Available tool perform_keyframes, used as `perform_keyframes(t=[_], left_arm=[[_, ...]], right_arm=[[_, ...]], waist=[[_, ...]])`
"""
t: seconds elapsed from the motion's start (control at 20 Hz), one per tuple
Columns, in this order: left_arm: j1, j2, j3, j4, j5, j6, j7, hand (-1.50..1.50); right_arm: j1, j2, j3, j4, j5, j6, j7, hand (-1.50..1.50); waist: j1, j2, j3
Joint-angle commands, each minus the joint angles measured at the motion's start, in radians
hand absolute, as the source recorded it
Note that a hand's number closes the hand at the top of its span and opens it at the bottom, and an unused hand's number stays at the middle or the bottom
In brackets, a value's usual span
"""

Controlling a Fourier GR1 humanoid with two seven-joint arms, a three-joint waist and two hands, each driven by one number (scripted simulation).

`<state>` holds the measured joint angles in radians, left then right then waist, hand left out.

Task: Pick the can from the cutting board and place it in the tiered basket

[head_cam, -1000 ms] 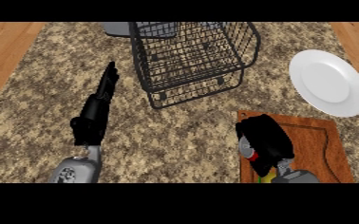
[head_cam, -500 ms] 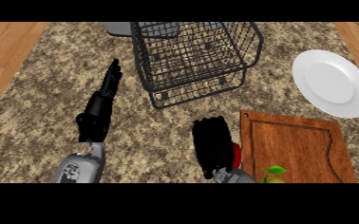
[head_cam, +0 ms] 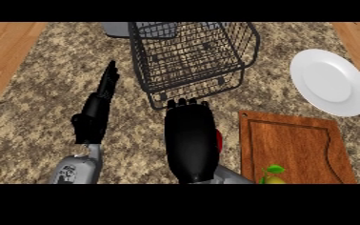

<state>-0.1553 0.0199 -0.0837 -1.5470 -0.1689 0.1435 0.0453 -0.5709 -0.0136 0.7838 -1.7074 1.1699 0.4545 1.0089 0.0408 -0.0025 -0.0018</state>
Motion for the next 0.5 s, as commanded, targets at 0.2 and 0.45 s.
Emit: perform_keyframes(t=[0.2,0.45], left_arm=[[-0.005,-0.009,0.008,0.022,-0.006,0.015,-0.013,0.00],[0.021,-0.002,0.005,0.016,-0.013,0.015,-0.019,0.00]], right_arm=[[-0.289,0.013,-0.094,-0.080,-0.201,0.135,0.307,1.50],[-0.463,0.012,-0.258,-0.036,-0.337,0.119,0.322,1.50]], waist=[[-0.017,-0.005,-0.001],[-0.012,-0.006,-0.002]])
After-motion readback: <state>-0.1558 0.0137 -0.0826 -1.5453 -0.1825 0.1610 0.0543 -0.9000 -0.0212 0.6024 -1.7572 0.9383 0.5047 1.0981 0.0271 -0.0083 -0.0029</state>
